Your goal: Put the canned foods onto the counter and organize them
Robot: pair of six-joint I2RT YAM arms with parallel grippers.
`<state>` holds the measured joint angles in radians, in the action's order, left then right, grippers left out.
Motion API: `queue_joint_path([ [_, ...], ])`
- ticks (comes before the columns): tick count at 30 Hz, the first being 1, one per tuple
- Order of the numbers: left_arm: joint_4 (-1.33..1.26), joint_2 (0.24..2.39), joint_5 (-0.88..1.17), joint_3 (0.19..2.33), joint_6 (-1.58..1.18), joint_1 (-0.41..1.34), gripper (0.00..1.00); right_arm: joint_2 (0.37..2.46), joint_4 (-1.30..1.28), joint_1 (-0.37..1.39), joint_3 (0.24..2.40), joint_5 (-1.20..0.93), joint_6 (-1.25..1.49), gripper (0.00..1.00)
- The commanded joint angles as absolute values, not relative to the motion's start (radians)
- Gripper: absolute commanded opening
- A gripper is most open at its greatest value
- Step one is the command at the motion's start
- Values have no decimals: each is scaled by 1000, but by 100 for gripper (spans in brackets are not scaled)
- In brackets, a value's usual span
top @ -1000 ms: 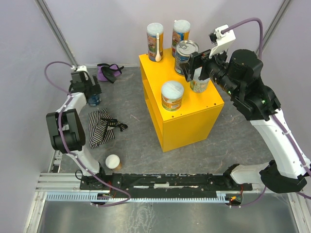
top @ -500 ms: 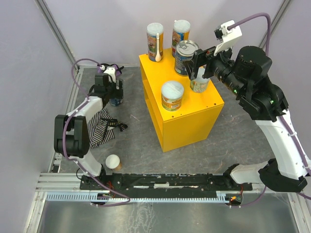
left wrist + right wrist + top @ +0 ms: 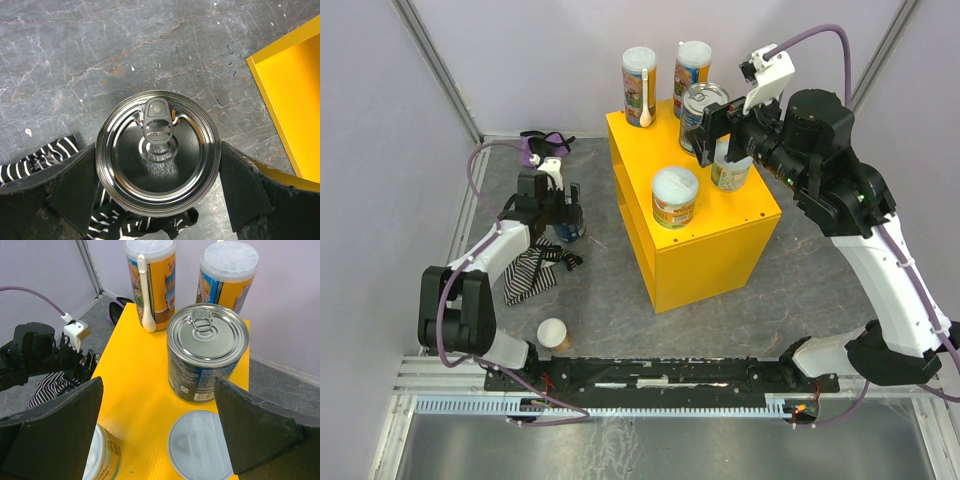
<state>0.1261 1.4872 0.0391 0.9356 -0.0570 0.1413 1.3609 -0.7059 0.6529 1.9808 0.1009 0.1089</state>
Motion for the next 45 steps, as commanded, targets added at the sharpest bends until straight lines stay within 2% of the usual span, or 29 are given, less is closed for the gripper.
queue_joint_path([
  [1,157,1434,75,902,-115,149,76,1370,-685,657,2000,78,122,100],
  [12,63,1403,74,831,-149,151,86,1373,-683,657,1984,78,127,100],
  [13,53,1407,69,824,-151,155,98,1369,-682,657,1975,79,127,100],
  [14,40,1412,65,817,-155,158,100,1366,-681,657,1970,80,127,100],
  [19,-17,1447,9,781,-177,200,99,1351,-673,658,1942,81,123,100],
  [31,-175,1516,-268,747,-257,304,99,1306,-613,661,1834,93,112,100],
  [34,-211,1524,-326,755,-262,331,94,1296,-592,662,1797,97,109,100],
  [37,-238,1505,-375,747,-264,353,80,1291,-587,663,1785,102,105,100],
  [40,-297,1450,-373,708,-268,356,63,1289,-589,665,1787,109,98,100],
  [43,-344,1385,-363,683,-261,355,33,1287,-595,666,1790,113,92,99],
  [45,-350,1344,-368,681,-254,357,19,1284,-600,665,1788,126,89,100],
])
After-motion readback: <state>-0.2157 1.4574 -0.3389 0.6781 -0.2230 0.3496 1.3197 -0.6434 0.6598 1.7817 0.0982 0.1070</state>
